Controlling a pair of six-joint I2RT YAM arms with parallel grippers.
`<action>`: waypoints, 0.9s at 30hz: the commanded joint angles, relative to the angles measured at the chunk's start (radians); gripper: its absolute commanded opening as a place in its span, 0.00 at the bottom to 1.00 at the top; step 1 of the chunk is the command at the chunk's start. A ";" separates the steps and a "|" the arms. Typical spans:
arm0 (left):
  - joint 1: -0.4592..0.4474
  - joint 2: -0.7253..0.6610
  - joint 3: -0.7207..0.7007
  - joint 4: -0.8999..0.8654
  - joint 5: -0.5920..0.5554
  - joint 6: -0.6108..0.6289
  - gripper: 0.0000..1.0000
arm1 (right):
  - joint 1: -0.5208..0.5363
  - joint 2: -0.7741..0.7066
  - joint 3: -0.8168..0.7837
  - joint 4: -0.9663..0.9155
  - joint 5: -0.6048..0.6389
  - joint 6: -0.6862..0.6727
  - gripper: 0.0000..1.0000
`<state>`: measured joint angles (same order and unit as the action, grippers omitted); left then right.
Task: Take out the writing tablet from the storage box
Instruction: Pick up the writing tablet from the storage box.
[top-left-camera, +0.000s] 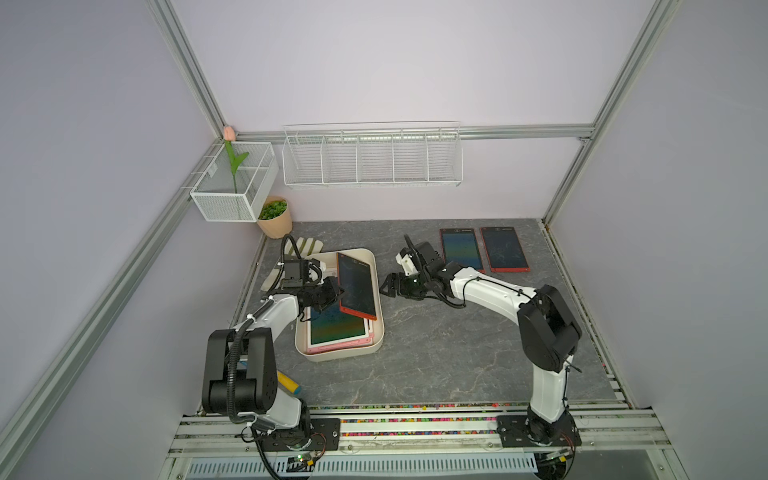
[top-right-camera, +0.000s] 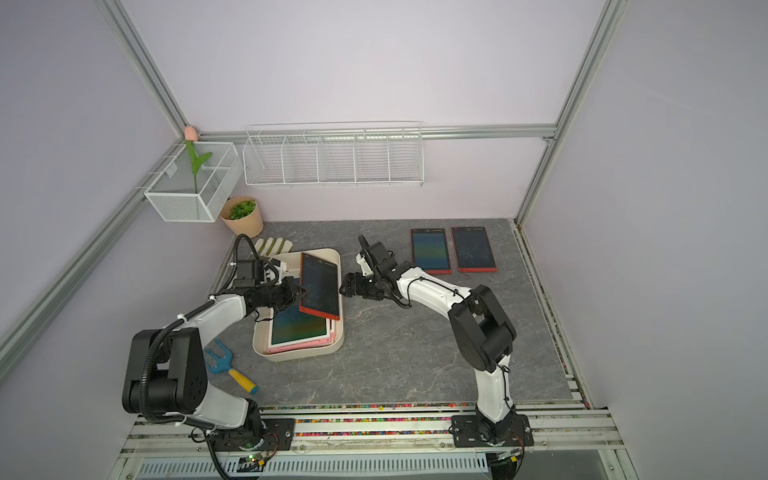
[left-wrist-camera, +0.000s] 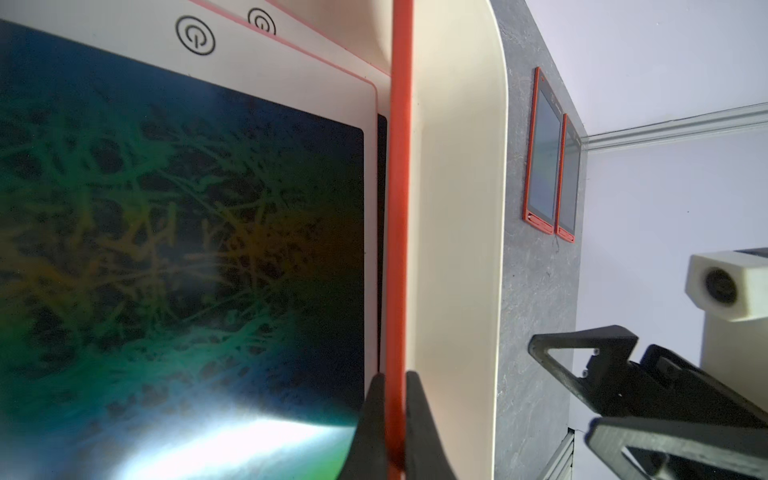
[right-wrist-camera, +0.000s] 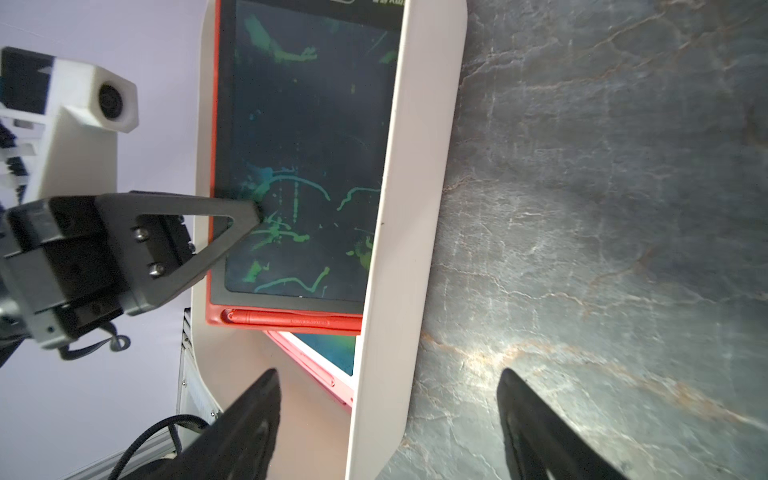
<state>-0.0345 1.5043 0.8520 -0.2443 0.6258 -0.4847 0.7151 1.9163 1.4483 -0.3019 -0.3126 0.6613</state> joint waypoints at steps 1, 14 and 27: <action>0.008 -0.069 0.058 -0.061 -0.038 0.018 0.04 | -0.010 -0.055 -0.031 -0.003 0.002 -0.030 0.83; 0.008 -0.186 0.082 -0.041 0.033 -0.064 0.03 | -0.045 -0.225 -0.200 0.068 0.045 0.032 0.84; -0.244 -0.276 0.095 0.210 -0.085 -0.382 0.05 | -0.142 -0.578 -0.540 0.179 0.107 0.302 0.76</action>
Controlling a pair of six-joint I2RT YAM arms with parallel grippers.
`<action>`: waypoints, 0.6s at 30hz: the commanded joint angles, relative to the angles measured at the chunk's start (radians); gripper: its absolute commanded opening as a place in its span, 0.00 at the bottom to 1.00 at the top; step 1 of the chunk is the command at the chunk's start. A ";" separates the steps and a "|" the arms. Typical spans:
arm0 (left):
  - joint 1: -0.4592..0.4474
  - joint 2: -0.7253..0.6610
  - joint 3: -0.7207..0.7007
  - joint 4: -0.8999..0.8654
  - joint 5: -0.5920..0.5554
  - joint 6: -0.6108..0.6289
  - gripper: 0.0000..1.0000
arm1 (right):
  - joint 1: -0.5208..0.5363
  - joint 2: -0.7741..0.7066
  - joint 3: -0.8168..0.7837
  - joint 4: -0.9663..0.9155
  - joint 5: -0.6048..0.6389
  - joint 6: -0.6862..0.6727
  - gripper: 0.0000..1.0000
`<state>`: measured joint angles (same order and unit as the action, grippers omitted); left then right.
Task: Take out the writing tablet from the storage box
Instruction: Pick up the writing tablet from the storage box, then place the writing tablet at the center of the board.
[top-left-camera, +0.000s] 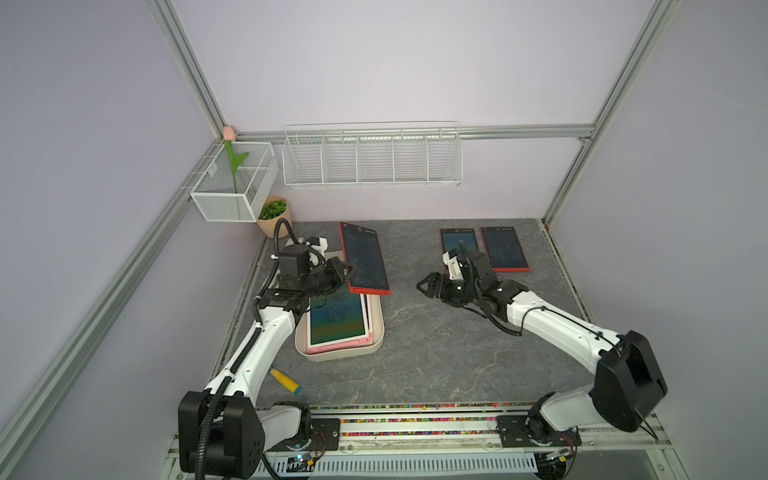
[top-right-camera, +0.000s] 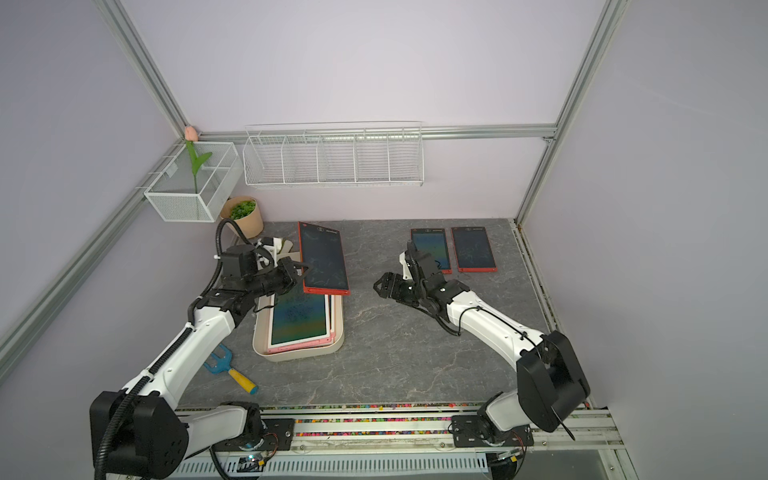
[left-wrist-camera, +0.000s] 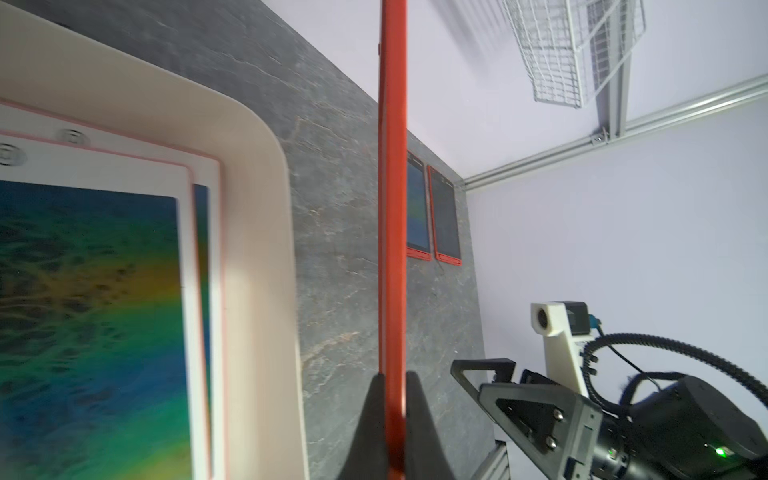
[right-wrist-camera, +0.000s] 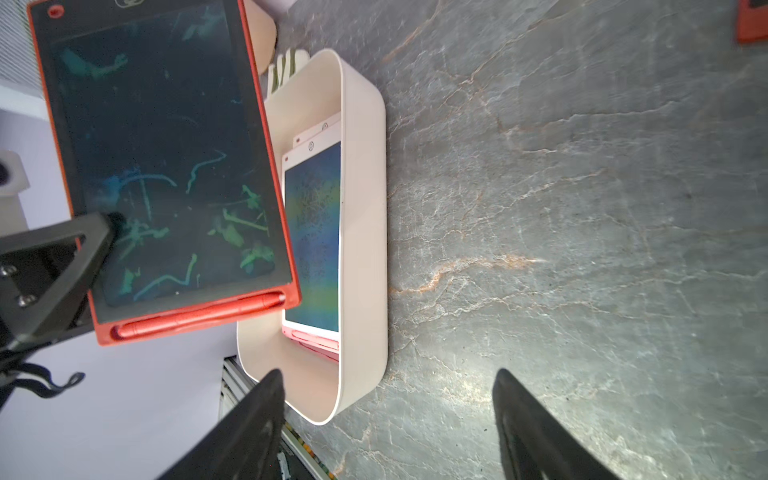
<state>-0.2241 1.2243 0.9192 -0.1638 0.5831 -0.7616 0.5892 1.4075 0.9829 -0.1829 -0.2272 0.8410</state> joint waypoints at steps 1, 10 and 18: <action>-0.084 0.016 0.029 0.156 -0.064 -0.125 0.04 | -0.022 -0.109 -0.106 0.066 0.037 0.154 0.74; -0.336 0.147 0.023 0.394 -0.325 -0.276 0.01 | -0.033 -0.451 -0.334 0.067 0.115 0.284 0.63; -0.475 0.240 0.051 0.535 -0.415 -0.396 0.00 | -0.034 -0.455 -0.439 0.253 0.023 0.381 0.53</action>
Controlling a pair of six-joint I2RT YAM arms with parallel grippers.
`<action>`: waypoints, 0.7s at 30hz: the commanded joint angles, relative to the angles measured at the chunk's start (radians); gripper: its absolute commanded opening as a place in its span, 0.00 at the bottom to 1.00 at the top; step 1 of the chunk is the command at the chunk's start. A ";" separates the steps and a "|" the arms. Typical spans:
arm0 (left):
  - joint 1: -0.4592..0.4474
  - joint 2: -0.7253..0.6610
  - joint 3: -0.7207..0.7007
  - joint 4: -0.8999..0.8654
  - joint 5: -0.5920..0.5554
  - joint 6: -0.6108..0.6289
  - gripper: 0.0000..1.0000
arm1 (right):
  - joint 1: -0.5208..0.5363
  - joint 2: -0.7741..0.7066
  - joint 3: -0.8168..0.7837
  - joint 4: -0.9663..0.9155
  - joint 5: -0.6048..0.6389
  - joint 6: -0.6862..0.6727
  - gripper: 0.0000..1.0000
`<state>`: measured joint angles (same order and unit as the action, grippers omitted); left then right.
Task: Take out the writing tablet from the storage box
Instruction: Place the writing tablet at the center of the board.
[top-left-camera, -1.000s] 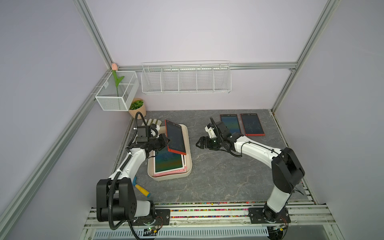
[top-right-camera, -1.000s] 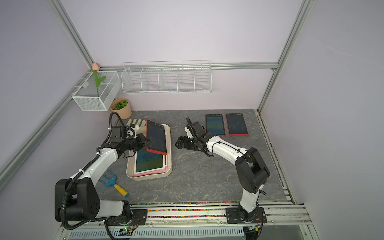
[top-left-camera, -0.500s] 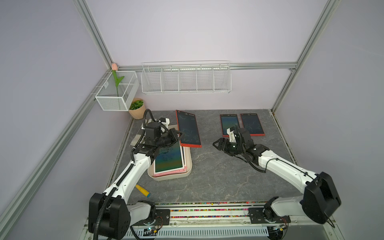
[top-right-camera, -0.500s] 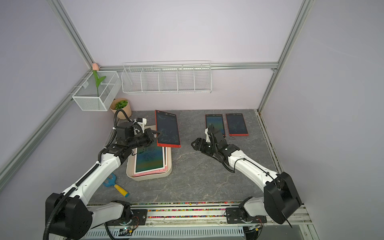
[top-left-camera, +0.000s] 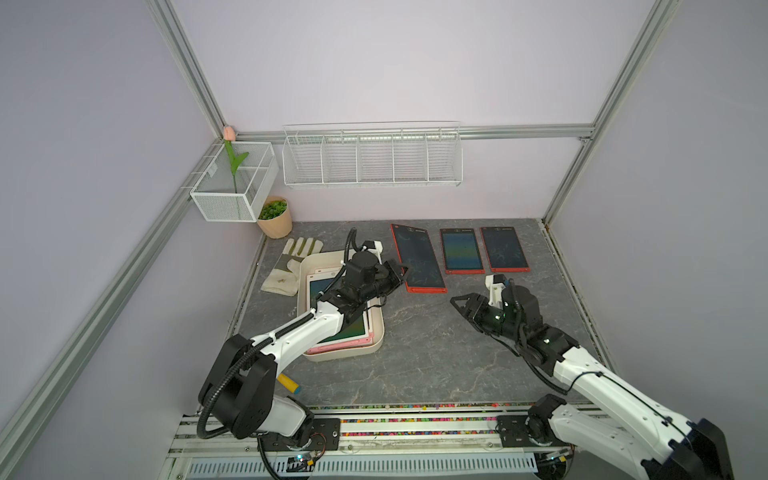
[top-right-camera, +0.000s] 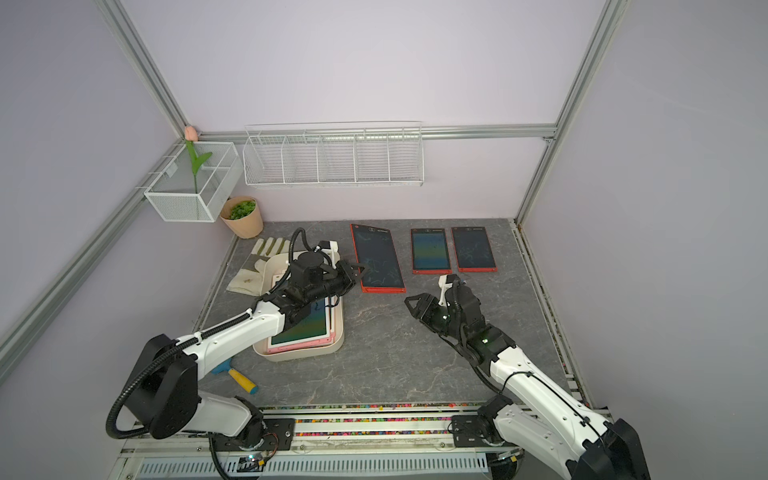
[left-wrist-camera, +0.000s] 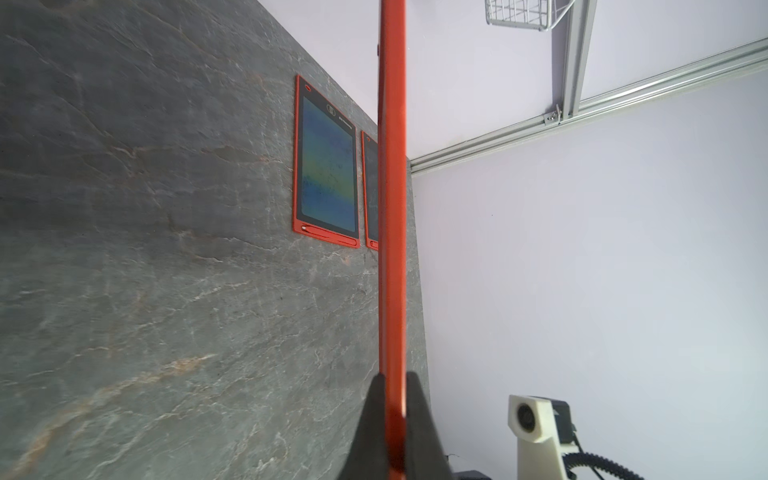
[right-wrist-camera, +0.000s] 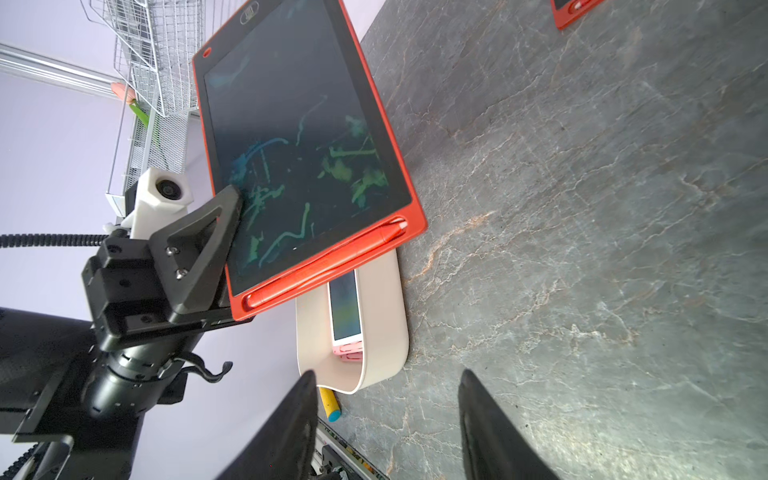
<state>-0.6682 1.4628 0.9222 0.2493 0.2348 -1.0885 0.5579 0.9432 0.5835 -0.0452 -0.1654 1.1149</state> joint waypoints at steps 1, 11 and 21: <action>-0.037 0.007 0.055 0.118 -0.071 -0.073 0.00 | -0.001 0.011 -0.039 0.119 -0.041 0.110 0.53; -0.047 -0.010 0.003 0.175 -0.094 -0.146 0.00 | -0.001 0.019 -0.031 0.180 -0.021 0.119 0.53; -0.047 -0.028 -0.048 0.216 -0.101 -0.180 0.00 | -0.003 0.095 -0.011 0.338 -0.040 0.140 0.49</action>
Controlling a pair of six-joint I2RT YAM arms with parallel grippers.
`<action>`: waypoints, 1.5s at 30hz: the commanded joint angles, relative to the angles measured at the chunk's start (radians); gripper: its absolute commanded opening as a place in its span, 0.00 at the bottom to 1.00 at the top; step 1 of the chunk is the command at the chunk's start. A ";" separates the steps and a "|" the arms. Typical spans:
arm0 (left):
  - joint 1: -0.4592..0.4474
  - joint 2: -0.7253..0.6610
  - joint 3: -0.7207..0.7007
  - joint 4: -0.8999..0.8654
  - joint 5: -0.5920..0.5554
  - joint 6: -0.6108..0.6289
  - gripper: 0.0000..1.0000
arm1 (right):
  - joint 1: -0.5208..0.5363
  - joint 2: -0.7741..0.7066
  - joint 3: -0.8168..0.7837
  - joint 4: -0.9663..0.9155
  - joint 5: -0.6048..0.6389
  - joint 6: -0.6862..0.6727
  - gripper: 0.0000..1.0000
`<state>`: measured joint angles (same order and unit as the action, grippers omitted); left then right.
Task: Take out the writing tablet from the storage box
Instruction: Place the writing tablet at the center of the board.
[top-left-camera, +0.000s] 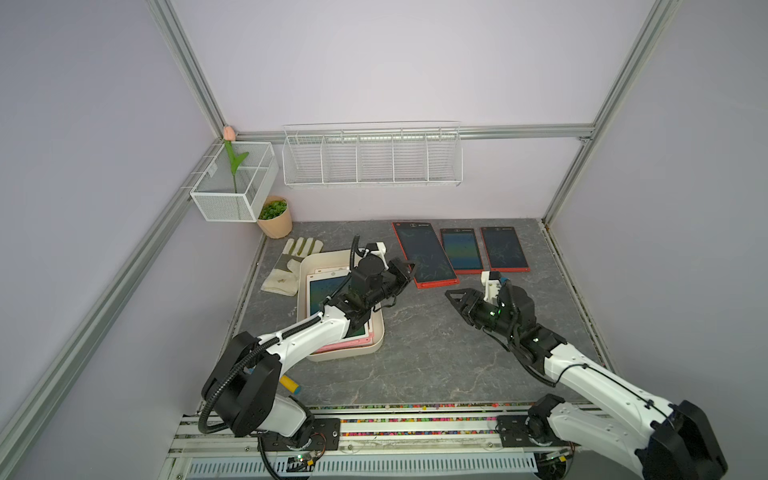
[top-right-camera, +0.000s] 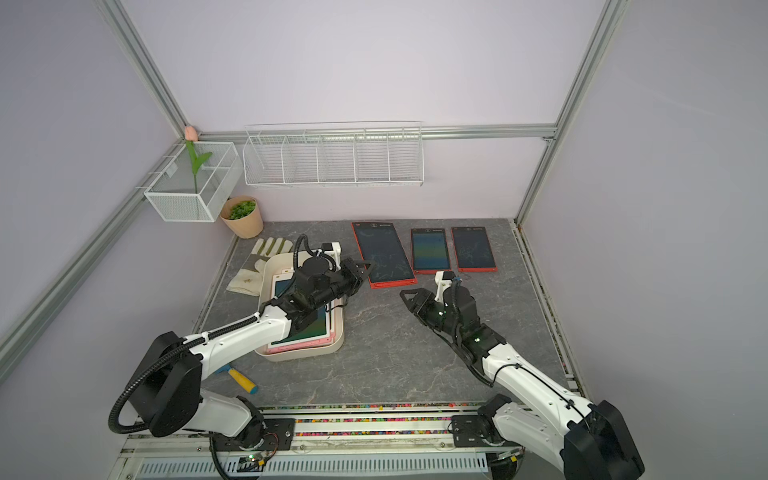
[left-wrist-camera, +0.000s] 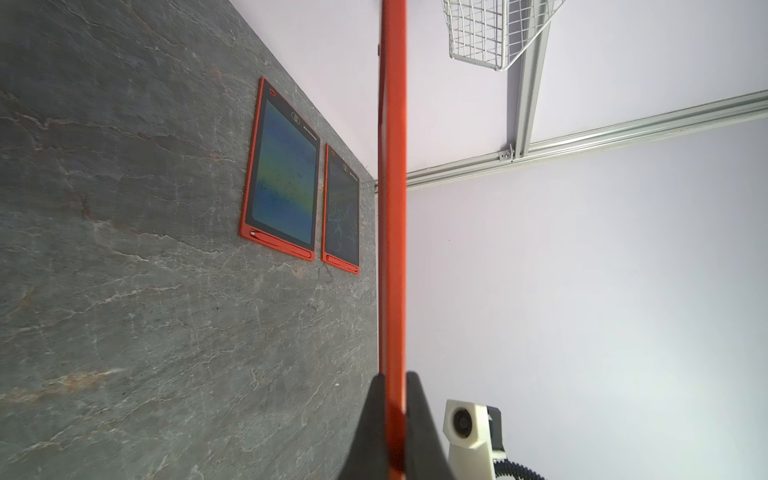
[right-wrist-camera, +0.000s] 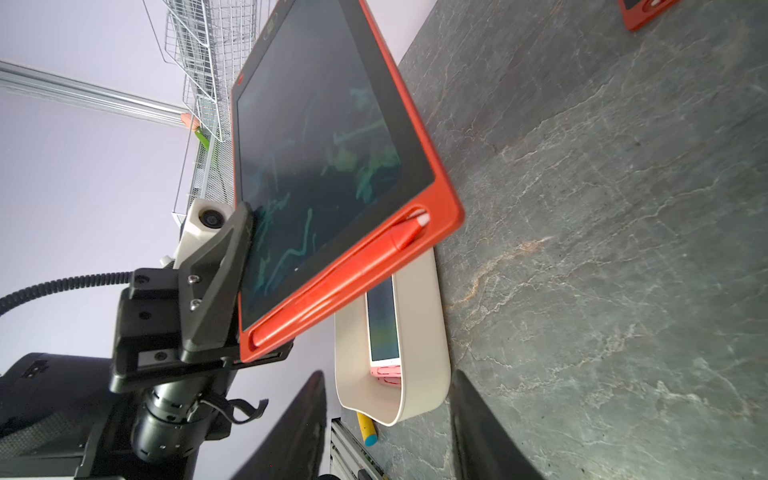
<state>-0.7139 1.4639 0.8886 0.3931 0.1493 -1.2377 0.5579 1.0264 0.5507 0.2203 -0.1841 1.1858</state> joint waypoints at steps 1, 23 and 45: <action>-0.001 -0.027 -0.016 0.078 -0.012 -0.035 0.00 | -0.003 0.016 0.023 0.079 -0.020 0.072 0.49; 0.014 -0.005 -0.050 0.128 0.006 -0.065 0.00 | -0.009 0.092 0.033 0.216 -0.033 0.100 0.45; 0.021 0.013 -0.077 0.214 0.035 -0.115 0.00 | -0.026 0.087 0.031 0.216 -0.039 0.103 0.44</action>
<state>-0.6983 1.4738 0.8211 0.5373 0.1738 -1.3312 0.5373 1.1053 0.5720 0.4091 -0.2180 1.2270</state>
